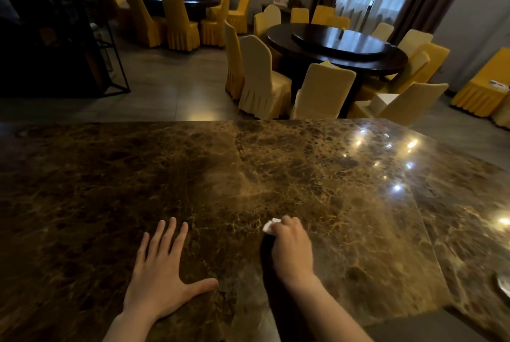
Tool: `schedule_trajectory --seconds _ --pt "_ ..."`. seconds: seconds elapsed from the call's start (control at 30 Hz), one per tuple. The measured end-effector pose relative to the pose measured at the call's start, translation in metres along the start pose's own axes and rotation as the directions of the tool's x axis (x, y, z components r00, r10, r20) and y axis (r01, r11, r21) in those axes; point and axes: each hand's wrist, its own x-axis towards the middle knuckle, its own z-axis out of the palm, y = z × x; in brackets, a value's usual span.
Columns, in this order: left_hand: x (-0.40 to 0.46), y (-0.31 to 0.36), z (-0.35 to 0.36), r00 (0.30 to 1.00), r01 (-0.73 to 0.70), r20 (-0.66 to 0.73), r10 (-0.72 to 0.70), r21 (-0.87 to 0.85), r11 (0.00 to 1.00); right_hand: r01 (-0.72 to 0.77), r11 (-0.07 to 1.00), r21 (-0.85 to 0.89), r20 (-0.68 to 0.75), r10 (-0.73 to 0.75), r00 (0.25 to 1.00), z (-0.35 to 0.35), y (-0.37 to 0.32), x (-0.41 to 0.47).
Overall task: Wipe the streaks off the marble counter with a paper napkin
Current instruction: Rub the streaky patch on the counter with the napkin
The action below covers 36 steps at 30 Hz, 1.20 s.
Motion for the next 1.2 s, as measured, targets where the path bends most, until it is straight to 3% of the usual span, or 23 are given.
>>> schedule_trajectory --seconds 0.13,0.2,0.3,0.37,0.53,0.6,0.67,0.8,0.87,0.93,1.0,1.07,1.13,1.17,1.2 --pt "-0.001 -0.001 0.0 1.0 -0.002 0.011 0.002 -0.01 1.0 0.279 0.959 0.041 0.136 -0.282 0.95 0.008 -0.014 -0.017" --pt "0.0 0.0 -0.001 1.0 0.002 0.017 -0.002 -0.003 1.0 0.195 0.981 0.0 0.112 -0.193 0.975 -0.003 0.008 -0.004" --pt "-0.001 0.002 -0.002 1.0 0.002 0.027 -0.002 0.008 1.0 -0.15 0.987 -0.058 -0.013 0.149 0.989 -0.02 0.039 0.022" --pt "-0.001 0.002 -0.001 1.0 0.009 0.016 -0.009 -0.009 1.0 -0.197 0.978 -0.074 -0.068 0.192 0.979 -0.017 0.024 0.028" --pt "-0.001 0.001 -0.001 1.0 0.009 0.016 -0.009 0.004 1.0 0.139 0.99 -0.002 0.077 -0.139 0.987 0.014 -0.051 0.008" --pt "-0.002 0.001 0.0 1.0 0.009 0.006 -0.009 -0.007 1.0 0.262 0.965 0.015 0.158 -0.261 0.952 0.012 -0.051 0.002" --pt "-0.002 0.0 0.0 1.0 0.009 0.018 -0.009 -0.014 1.0 0.305 0.952 -0.025 0.216 -0.293 0.931 0.003 -0.031 0.007" --pt "-0.002 0.001 -0.002 1.0 -0.001 0.021 0.002 -0.019 1.0 0.047 0.995 -0.09 0.11 -0.038 0.993 -0.017 -0.004 0.027" --pt "-0.003 0.0 -0.004 1.0 -0.001 0.029 0.001 -0.008 1.0 0.059 0.993 -0.098 0.132 -0.046 0.99 -0.011 -0.015 0.024" --pt "-0.003 0.001 -0.005 1.0 0.003 0.031 -0.003 -0.006 1.0 0.034 0.993 0.109 0.156 -0.051 0.987 -0.006 -0.019 0.014" --pt "-0.002 0.002 -0.006 1.0 0.005 0.023 -0.005 -0.009 1.0 -0.204 0.861 0.466 0.221 0.11 0.969 -0.017 -0.01 0.012" --pt "-0.003 0.002 -0.005 1.0 -0.001 0.022 0.001 -0.004 1.0 -0.444 0.527 0.725 0.321 0.313 0.894 -0.03 0.01 0.019" --pt "-0.004 0.002 -0.005 1.0 -0.005 0.017 0.005 -0.001 1.0 -0.578 0.233 0.782 0.485 0.354 0.8 -0.04 0.027 0.024" --pt "-0.003 0.001 -0.005 1.0 -0.001 0.011 0.001 -0.004 1.0 -0.621 0.198 0.759 0.532 0.361 0.766 -0.043 0.032 0.024" --pt "-0.002 0.001 -0.005 1.0 0.003 0.006 -0.003 -0.008 1.0 -0.652 0.253 0.714 0.542 0.39 0.745 -0.043 0.036 0.023"
